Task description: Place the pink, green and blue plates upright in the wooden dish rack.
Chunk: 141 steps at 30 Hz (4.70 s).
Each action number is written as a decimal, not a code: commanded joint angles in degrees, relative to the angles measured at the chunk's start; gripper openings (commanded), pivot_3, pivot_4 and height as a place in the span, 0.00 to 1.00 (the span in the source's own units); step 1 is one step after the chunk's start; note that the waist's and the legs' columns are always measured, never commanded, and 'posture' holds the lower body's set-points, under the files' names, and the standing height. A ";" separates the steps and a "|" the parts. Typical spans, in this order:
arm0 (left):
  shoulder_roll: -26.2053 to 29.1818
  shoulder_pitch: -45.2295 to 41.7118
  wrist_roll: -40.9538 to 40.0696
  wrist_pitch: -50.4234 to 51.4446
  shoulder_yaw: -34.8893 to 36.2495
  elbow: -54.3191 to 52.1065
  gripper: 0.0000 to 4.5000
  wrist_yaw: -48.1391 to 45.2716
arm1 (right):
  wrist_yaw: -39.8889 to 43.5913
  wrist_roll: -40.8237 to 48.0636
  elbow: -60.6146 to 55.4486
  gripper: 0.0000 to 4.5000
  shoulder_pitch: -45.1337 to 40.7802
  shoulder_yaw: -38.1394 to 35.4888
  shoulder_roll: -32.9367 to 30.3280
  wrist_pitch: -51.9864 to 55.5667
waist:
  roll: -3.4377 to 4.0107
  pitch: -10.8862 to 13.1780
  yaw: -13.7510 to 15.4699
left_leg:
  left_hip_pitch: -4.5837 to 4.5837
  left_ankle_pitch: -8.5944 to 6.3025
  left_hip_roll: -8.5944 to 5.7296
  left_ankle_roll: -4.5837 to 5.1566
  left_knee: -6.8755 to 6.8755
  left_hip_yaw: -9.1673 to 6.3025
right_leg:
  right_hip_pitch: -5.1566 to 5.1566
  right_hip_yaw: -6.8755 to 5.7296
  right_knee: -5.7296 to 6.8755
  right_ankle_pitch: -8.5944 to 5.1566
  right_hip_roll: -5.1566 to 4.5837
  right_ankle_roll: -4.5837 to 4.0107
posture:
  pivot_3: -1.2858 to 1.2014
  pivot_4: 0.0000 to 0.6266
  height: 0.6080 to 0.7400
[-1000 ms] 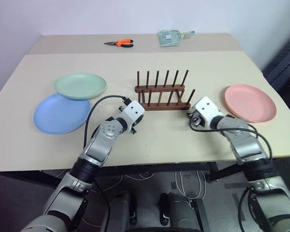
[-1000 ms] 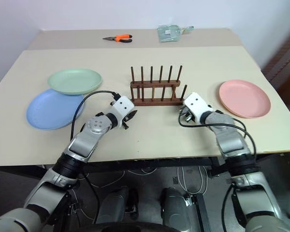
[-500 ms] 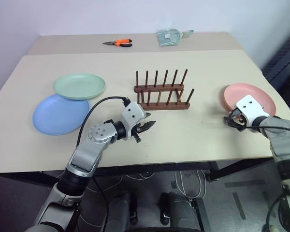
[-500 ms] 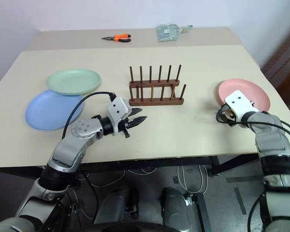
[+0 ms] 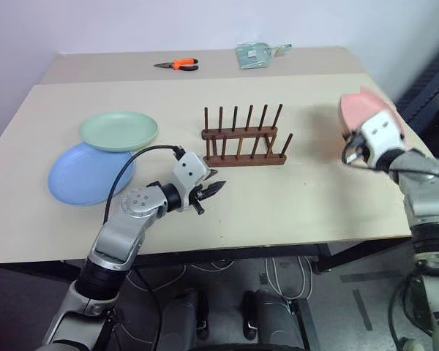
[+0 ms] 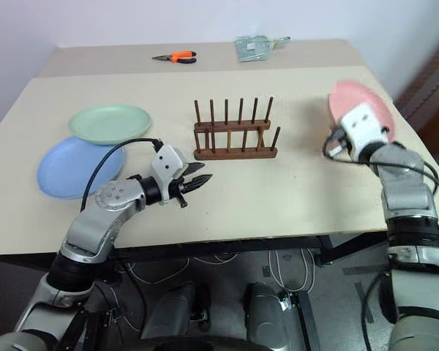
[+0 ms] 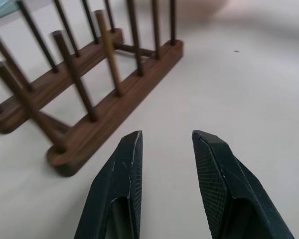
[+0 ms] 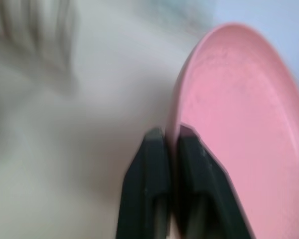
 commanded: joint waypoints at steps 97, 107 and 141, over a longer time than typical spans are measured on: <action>-23.45 -27.15 -42.55 38.11 38.28 -8.28 0.00 57.11 | -7.02 -37.79 -6.51 0.25 -9.06 33.98 12.06 -26.14 | -0.85 0.17 1.29 | -0.21 -0.08 -0.28 0.11 0.06 -0.08 | 0.01 0.00 -0.22 0.08 0.04 0.32 | 0.52 0.24 1.00; -11.76 -30.51 -35.76 19.14 43.48 1.33 0.82 56.65 | -4.96 -35.22 -11.77 0.00 -7.90 27.88 11.40 -25.27 | -0.83 0.21 0.79 | -0.19 -0.07 -0.28 0.08 0.02 -0.08 | 0.01 -0.01 -0.22 0.08 0.11 0.31 | 0.52 0.24 1.00; 1.74 6.46 -12.70 -2.53 14.26 -0.71 0.83 15.57 | -33.90 33.76 -17.00 0.08 -12.12 -3.72 26.88 33.62 | -0.76 0.15 0.07 | -0.12 0.20 -0.22 -0.28 -0.87 0.26 | -0.59 0.25 -0.04 0.03 0.01 -0.06 | 0.52 0.24 1.00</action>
